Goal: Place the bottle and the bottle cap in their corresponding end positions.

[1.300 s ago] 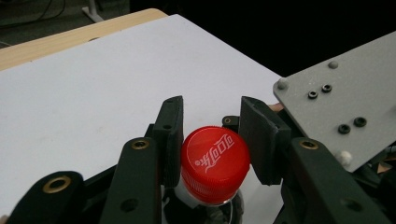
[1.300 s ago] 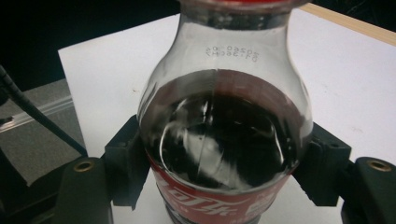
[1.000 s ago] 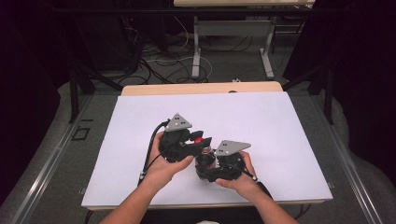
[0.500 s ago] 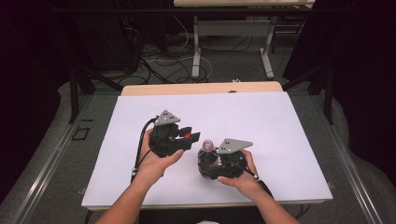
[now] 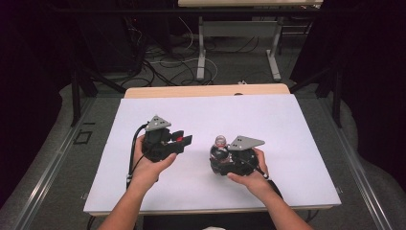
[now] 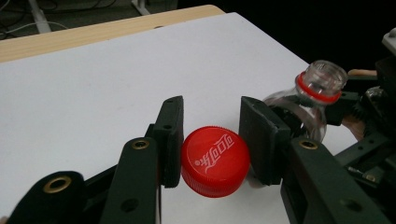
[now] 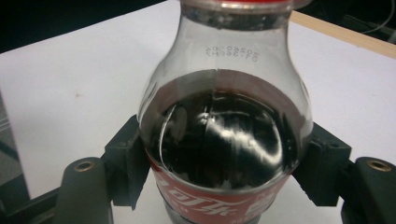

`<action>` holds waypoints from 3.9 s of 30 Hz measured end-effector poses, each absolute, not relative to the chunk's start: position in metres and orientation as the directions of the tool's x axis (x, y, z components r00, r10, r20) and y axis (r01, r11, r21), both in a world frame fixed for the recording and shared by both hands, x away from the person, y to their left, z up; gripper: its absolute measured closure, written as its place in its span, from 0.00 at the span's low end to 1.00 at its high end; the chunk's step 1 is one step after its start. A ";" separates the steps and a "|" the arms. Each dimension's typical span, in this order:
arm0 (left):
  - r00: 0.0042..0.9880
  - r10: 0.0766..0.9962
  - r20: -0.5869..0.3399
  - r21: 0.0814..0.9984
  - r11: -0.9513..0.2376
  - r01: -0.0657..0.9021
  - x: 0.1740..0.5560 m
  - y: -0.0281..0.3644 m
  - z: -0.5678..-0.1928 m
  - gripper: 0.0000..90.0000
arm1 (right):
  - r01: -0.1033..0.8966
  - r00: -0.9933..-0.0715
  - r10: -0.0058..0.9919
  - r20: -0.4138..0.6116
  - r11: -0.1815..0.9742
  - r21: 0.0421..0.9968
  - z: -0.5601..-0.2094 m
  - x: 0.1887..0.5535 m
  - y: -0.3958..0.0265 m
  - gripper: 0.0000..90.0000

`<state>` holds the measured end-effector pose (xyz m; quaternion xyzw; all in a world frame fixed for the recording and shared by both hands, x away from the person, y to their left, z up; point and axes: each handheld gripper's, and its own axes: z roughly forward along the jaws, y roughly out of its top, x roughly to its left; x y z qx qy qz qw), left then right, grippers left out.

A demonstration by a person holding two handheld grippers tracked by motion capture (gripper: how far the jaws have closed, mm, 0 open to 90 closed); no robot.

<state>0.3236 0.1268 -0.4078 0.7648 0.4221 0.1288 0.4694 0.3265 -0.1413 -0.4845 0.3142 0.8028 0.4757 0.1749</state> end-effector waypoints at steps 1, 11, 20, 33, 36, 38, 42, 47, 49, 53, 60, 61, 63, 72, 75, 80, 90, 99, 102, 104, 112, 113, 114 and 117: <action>0.606 0.770 -0.200 0.827 -0.199 0.525 0.324 0.129 -0.409 0.68 | 0.339 -0.739 0.673 0.018 0.349 0.874 -0.484 0.328 -0.143 0.33; 0.575 0.789 -0.215 0.812 -0.183 0.554 0.329 0.146 -0.420 0.68 | 0.378 -0.652 0.758 0.021 0.301 0.875 -0.477 0.358 -0.147 0.33; 0.577 0.788 -0.215 0.807 -0.190 0.559 0.331 0.150 -0.429 0.68 | 0.383 -0.597 0.802 0.001 0.284 0.879 -0.473 0.392 -0.140 0.33; 0.573 0.790 -0.220 0.800 -0.190 0.569 0.334 0.152 -0.436 0.68 | 0.397 -0.560 0.828 0.020 0.248 0.884 -0.488 0.440 -0.117 0.33; 0.567 0.793 -0.222 0.803 -0.181 0.568 0.335 0.155 -0.437 0.68 | 0.405 -0.560 0.828 0.032 0.240 0.882 -0.495 0.449 -0.111 0.33; 0.567 0.793 -0.224 0.800 -0.183 0.572 0.335 0.158 -0.437 0.68 | 0.408 -0.555 0.831 0.035 0.235 0.882 -0.499 0.453 -0.108 0.33; 0.555 0.798 -0.235 0.802 -0.163 0.574 0.335 0.161 -0.438 0.68 | 0.405 -0.554 0.832 0.026 0.242 0.882 -0.508 0.459 -0.104 0.33; 0.552 0.798 -0.241 0.797 -0.161 0.582 0.336 0.164 -0.438 0.68 | 0.412 -0.557 0.830 0.025 0.250 0.876 -0.516 0.461 -0.100 0.33; 0.553 0.800 -0.234 0.798 -0.167 0.579 0.336 0.165 -0.438 0.68 | 0.403 -0.558 0.830 0.021 0.249 0.881 -0.517 0.460 -0.098 0.33; 0.543 0.804 -0.242 0.800 -0.151 0.581 0.336 0.165 -0.439 0.68 | 0.392 -0.567 0.824 0.008 0.261 0.882 -0.520 0.456 -0.095 0.32; 0.545 0.804 -0.238 0.796 -0.160 0.583 0.337 0.164 -0.440 0.68 | 0.390 -0.572 0.820 0.009 0.263 0.883 -0.527 0.454 -0.096 0.31; 0.546 0.803 -0.239 0.797 -0.158 0.583 0.337 0.163 -0.441 0.68 | 0.392 -0.572 0.820 0.013 0.259 0.883 -0.527 0.454 -0.097 0.31; 0.547 0.801 -0.244 0.794 -0.159 0.587 0.337 0.163 -0.441 0.68 | 0.397 -0.572 0.820 0.031 0.243 0.885 -0.528 0.454 -0.097 0.30; 0.545 0.802 -0.245 0.790 -0.161 0.592 0.337 0.159 -0.444 0.68 | 0.445 -0.572 0.817 0.070 0.238 0.863 -0.541 0.449 -0.104 0.22; 0.542 0.804 -0.245 0.786 -0.163 0.596 0.338 0.158 -0.446 0.68 | 0.482 -0.541 0.837 0.082 0.228 0.846 -0.544 0.446 -0.108 0.19; 0.549 0.805 -0.225 0.778 -0.191 0.598 0.339 0.156 -0.449 0.68 | 0.506 -0.534 0.838 0.111 0.212 0.836 -0.541 0.433 -0.116 0.17; 0.543 0.811 -0.220 0.768 -0.199 0.608 0.343 0.149 -0.462 0.68 | 0.519 -0.546 0.836 0.044 0.297 0.802 -0.531 0.400 -0.140 0.05; 0.568 0.795 -0.212 0.757 -0.234 0.610 0.345 0.139 -0.473 0.68 | 0.520 -0.530 0.848 0.005 0.321 0.792 -0.529 0.366 -0.171 0.00; 0.588 0.784 -0.200 0.754 -0.259 0.603 0.345 0.132 -0.481 0.68 | 0.507 -0.525 0.851 -0.009 0.322 0.800 -0.528 0.356 -0.183 0.00; 0.595 0.778 -0.202 0.752 -0.266 0.603 0.345 0.124 -0.490 0.68 | 0.518 -0.522 0.853 0.003 0.314 0.796 -0.528 0.350 -0.191 0.00; 0.639 0.745 -0.189 0.742 -0.318 0.590 0.347 0.085 -0.517 0.68 | 0.542 -0.505 0.862 0.030 0.290 0.789 -0.541 0.340 -0.212 0.00; 0.645 0.741 -0.186 0.739 -0.327 0.589 0.347 0.080 -0.520 0.68 | 0.542 -0.503 0.864 0.024 0.294 0.787 -0.543 0.339 -0.213 0.00; 0.652 0.736 -0.179 0.746 -0.331 0.578 0.348 0.075 -0.524 0.68 | 0.543 -0.502 0.865 0.020 0.297 0.785 -0.543 0.339 -0.215 0.00; 0.673 0.722 -0.160 0.738 -0.366 0.567 0.350 0.064 -0.533 0.68 | 0.540 -0.493 0.870 0.024 0.284 0.792 -0.543 0.338 -0.218 0.00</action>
